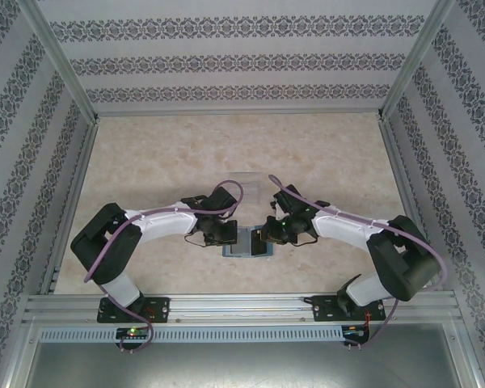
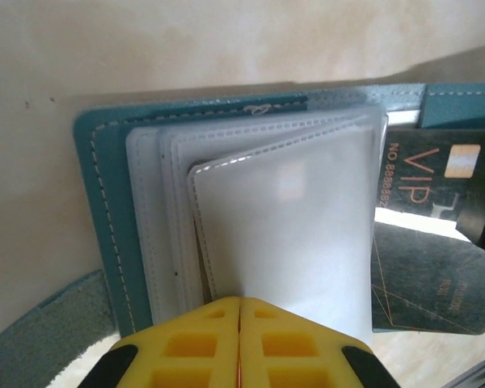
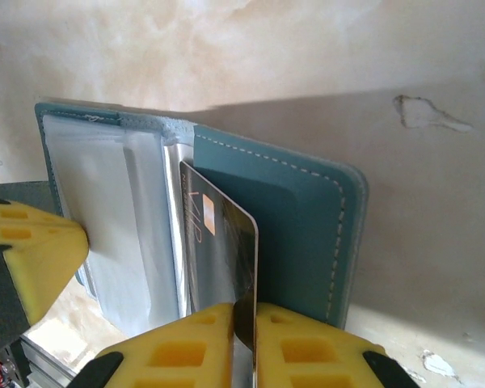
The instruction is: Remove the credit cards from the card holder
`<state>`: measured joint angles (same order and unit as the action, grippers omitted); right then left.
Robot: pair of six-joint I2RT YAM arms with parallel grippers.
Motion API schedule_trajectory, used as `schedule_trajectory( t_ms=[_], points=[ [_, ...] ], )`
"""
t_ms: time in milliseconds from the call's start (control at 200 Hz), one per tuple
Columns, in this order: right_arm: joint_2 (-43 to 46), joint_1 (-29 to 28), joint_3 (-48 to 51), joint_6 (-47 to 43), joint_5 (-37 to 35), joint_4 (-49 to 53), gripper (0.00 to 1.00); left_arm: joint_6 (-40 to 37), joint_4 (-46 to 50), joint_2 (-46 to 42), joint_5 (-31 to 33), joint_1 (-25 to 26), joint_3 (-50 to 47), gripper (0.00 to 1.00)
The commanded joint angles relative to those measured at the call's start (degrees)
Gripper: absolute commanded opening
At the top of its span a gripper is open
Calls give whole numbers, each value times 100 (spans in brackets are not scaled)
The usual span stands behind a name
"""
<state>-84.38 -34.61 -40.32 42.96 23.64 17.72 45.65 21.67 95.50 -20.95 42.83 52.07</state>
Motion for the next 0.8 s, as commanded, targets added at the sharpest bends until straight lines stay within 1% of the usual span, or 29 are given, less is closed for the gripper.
schedule_trajectory(
  t_ms=[0,110,280,410,500,635,794],
  points=[
    [-132,33,-241,-150,144,-109,16,119,359,-42,17,136,-163,10],
    [-234,25,-357,-191,209,-93,16,131,447,-160,75,156,-154,11],
    [-243,0,-466,-192,267,-21,17,59,764,-350,384,156,-83,23],
    [-197,-72,-528,-118,290,28,21,-32,971,-447,568,156,-6,29],
    [-196,-166,-581,-62,289,54,22,-71,975,-450,580,156,9,34],
    [-246,-341,-648,26,214,79,22,-98,969,-427,534,156,37,35],
    [-326,-468,-719,86,80,143,19,-147,981,-427,550,158,58,35]
  ],
)
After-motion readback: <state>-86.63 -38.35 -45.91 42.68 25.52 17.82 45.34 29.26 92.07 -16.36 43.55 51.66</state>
